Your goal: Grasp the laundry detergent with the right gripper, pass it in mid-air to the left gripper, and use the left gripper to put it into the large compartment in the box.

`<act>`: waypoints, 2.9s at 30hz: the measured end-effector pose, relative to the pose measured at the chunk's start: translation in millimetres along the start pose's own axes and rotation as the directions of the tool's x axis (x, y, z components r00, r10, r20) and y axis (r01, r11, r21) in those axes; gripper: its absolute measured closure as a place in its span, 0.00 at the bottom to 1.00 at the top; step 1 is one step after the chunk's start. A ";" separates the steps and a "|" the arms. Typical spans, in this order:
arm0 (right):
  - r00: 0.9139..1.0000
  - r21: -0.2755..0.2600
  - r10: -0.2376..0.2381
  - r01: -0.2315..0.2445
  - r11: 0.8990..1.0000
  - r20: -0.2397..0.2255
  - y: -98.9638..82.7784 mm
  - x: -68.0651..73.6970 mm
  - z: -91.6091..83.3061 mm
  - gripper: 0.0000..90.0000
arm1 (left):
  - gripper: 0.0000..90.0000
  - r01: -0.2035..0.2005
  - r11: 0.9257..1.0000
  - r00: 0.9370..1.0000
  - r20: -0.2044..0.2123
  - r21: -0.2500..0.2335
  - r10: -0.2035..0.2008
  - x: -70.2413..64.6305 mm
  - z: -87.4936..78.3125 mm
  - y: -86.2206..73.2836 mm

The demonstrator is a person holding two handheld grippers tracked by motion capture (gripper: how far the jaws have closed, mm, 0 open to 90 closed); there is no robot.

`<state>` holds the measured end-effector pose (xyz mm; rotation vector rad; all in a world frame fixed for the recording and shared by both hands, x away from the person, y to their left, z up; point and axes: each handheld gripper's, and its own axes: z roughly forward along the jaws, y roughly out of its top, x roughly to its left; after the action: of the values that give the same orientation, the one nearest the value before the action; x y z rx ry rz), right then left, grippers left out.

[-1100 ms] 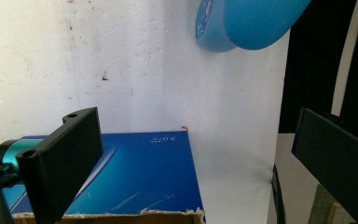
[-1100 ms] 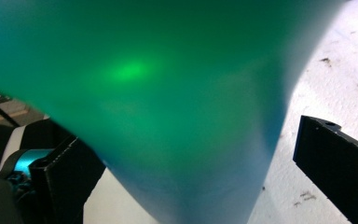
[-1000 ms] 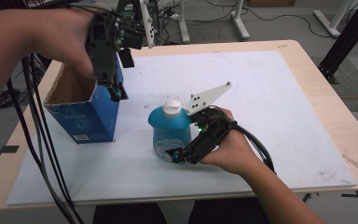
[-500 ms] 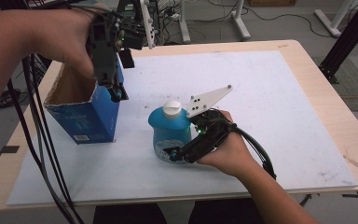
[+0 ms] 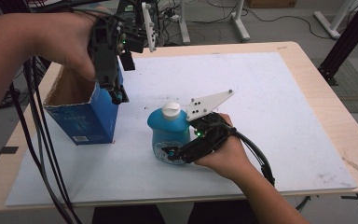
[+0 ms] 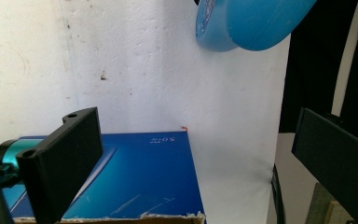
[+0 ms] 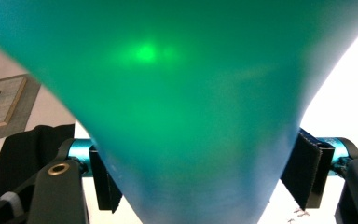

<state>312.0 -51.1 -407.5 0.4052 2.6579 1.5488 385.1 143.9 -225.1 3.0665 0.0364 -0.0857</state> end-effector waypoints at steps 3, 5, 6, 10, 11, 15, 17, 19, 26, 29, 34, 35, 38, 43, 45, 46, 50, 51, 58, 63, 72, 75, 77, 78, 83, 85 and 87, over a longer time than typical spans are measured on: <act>1.000 -0.005 -0.003 0.003 1.000 0.005 -0.4 0.1 0.0 0.32 | 0.02 -0.001 1.000 1.000 0.001 0.000 0.001 0.0 0.0 0.2; 1.000 -0.015 0.000 0.000 1.000 -0.001 -0.9 0.3 -0.6 0.36 | 0.02 0.000 1.000 1.000 0.000 0.000 0.000 -0.5 0.1 0.7; 1.000 -0.016 -0.002 0.002 1.000 0.000 -1.0 0.3 -0.6 0.36 | 0.02 0.000 1.000 1.000 0.001 0.001 0.000 -0.4 0.1 0.8; 1.000 -0.023 -0.008 0.008 1.000 0.006 -0.8 0.4 -1.0 0.38 | 0.02 0.000 1.000 1.000 0.001 0.000 0.000 -0.2 0.0 0.3; 1.000 -0.025 -0.009 0.009 1.000 0.007 -0.8 0.4 -1.4 0.38 | 0.02 0.000 1.000 1.000 0.000 0.001 0.000 -0.1 0.2 0.1; 1.000 -0.036 -0.015 0.016 0.999 0.009 -1.2 1.0 -1.2 0.42 | 0.02 0.003 1.000 1.000 0.001 0.001 -0.003 -0.3 0.7 -0.8; 1.000 -0.034 -0.016 0.016 0.999 0.008 -1.6 1.9 -0.4 0.44 | 0.02 0.005 1.000 1.000 0.001 -0.003 -0.005 -0.5 1.0 -1.3; 1.000 -0.035 -0.020 0.020 0.999 0.011 -2.1 2.4 0.2 0.45 | 0.02 0.002 1.000 1.000 0.002 -0.002 -0.002 -0.5 1.2 -1.6; 0.998 -0.038 -0.064 0.065 0.997 0.029 -1.9 5.0 -0.4 0.50 | 0.02 0.002 1.000 1.000 0.006 -0.008 -0.002 -0.6 3.7 -2.3; 0.997 -0.037 -0.078 0.079 0.996 0.028 -1.5 4.8 -0.9 0.52 | 0.02 0.000 1.000 1.000 0.007 -0.006 0.000 -0.8 4.0 -2.4; 0.997 -0.026 -0.075 0.076 0.997 0.018 0.3 3.1 -1.8 0.52 | 0.02 -0.006 1.000 1.000 0.010 -0.006 0.006 -4.0 3.9 -1.6; 0.997 -0.026 -0.075 0.076 0.997 0.018 0.3 3.1 -1.8 0.52 | 0.02 -0.006 1.000 1.000 0.010 -0.006 0.006 -4.0 3.9 -1.6; 0.996 -0.010 -0.084 0.084 0.996 0.012 4.2 1.8 -1.7 0.52 | 0.02 -0.009 1.000 1.000 0.015 0.008 0.009 -6.2 4.4 0.4; 0.995 0.002 -0.104 0.104 0.995 -0.010 18.4 2.0 -5.6 0.52 | 0.02 -0.016 1.000 1.000 0.020 0.003 0.016 -8.9 3.0 3.5; 0.994 0.002 -0.105 0.105 0.995 -0.013 20.7 1.8 -6.0 0.52 | 0.02 -0.023 1.000 1.000 0.019 0.000 0.023 -11.2 2.2 5.6; 0.994 0.003 -0.107 0.107 0.994 -0.019 24.6 1.5 -6.8 0.52 | 0.02 -0.027 1.000 0.999 0.018 -0.004 0.027 -12.4 2.1 6.5; 0.994 -0.007 -0.102 0.102 0.995 -0.044 36.0 -1.6 -9.4 0.52 | 0.02 -0.044 0.999 0.999 0.024 -0.009 0.045 -18.0 0.8 11.9; 0.994 -0.008 -0.103 0.103 0.995 -0.048 38.9 -2.1 -10.0 0.52 | 0.02 -0.045 0.999 0.999 0.025 -0.010 0.046 -19.7 -0.3 13.3; 0.989 0.014 -0.120 0.121 0.993 -0.086 61.1 -5.6 -10.4 0.52 | 0.02 -0.047 0.998 0.999 0.023 -0.029 0.048 -26.7 -7.6 21.6; 0.986 0.036 -0.130 0.134 0.990 -0.104 74.7 -6.0 -8.7 0.52 | 0.02 -0.052 0.998 0.998 0.026 -0.033 0.053 -32.2 -12.6 28.1; 0.983 0.046 -0.121 0.129 0.991 -0.141 90.5 -6.4 -6.7 0.52 | 0.02 -0.035 0.999 0.999 0.028 -0.021 0.035 -37.3 -14.7 37.4; 0.982 0.040 -0.126 0.133 0.990 -0.141 92.7 -6.0 -6.3 0.52 | 0.02 -0.024 1.000 0.999 0.028 -0.007 0.024 -36.8 -11.4 38.7; 0.981 0.031 -0.121 0.127 0.991 -0.149 93.8 -5.6 -6.6 0.52 | 0.02 -0.017 1.000 0.999 0.031 -0.009 0.018 -36.8 -10.1 39.1; 0.982 0.031 -0.116 0.122 0.992 -0.151 94.3 -5.0 -7.1 0.52 | 0.02 -0.015 1.000 0.999 0.032 -0.007 0.015 -36.8 -9.6 39.4; 0.981 0.020 -0.118 0.123 0.992 -0.156 96.8 -5.4 -7.9 0.52 | 0.02 -0.003 1.000 0.999 0.034 0.005 0.003 -36.6 -7.6 40.8; 0.981 0.019 -0.115 0.120 0.993 -0.155 97.1 -5.9 -8.3 0.52 | 0.02 0.005 1.000 0.999 0.034 0.012 -0.005 -36.3 -7.4 41.1; 0.981 0.021 -0.113 0.117 0.993 -0.156 97.0 -6.4 -8.4 0.52 | 0.03 0.006 1.000 1.000 0.031 0.012 -0.006 -36.5 -7.7 41.7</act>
<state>336.6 -14.5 -320.5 0.1337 2.7654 1.5684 350.1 102.2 -212.3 3.0761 0.0436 -0.1343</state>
